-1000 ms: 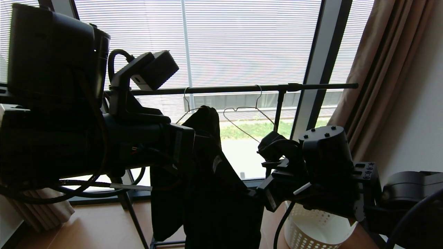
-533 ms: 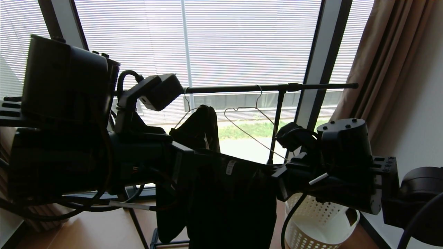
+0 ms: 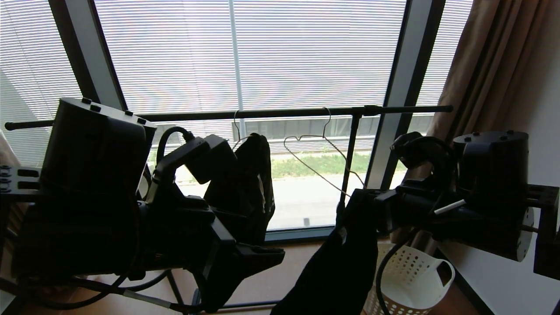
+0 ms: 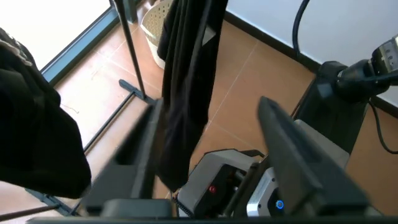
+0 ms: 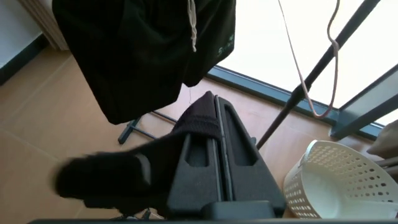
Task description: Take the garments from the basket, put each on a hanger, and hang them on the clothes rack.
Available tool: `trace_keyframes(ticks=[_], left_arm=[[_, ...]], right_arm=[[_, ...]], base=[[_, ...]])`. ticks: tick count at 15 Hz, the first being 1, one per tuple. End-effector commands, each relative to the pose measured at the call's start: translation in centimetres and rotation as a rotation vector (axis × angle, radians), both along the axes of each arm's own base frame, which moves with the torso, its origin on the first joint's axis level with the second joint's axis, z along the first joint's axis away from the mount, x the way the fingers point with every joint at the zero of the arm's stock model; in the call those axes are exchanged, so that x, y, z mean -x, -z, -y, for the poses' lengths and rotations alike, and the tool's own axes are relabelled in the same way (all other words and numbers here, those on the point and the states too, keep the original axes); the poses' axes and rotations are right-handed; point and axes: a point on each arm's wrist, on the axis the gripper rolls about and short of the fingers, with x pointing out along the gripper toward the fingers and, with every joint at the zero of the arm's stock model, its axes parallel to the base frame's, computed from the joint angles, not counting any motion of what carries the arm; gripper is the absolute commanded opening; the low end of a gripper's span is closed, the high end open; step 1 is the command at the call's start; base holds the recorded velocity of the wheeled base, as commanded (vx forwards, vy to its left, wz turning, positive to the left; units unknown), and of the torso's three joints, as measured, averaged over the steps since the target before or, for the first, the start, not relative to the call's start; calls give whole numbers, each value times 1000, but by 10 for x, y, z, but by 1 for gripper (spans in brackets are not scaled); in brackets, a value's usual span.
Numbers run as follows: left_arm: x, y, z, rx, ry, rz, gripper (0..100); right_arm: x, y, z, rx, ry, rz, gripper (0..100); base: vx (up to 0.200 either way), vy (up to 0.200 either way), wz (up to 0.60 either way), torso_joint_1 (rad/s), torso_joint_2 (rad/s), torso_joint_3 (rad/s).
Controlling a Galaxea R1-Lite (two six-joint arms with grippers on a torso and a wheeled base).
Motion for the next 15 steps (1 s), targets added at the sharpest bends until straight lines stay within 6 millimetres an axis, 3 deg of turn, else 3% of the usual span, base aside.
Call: trace_keyframes(ticks=[1, 5, 8, 11, 15], left_arm=[[-2, 13, -8, -33, -31, -30, 100], [-14, 17, -3, -13, -54, 3, 100], [-26, 30, 6, -31, -93, 15, 100], [-26, 29, 7, -28, -92, 18, 100], [-28, 29, 8, -28, -94, 18, 100]], right_arm=[[6, -18, 25, -40, 72, 56, 0], [33, -25, 63, -30, 158, 101, 0], [26, -16, 90, 155, 217, 137, 0], [21, -17, 103, 170, 273, 136, 0], [18, -14, 102, 176, 273, 125, 0]], base=[[0, 0, 0, 0, 0, 0], [0, 0, 0, 0, 0, 0], [0, -67, 0, 1, 1, 1], [0, -200, 0, -2, -1, 4], [0, -200, 0, 4, 4, 0]])
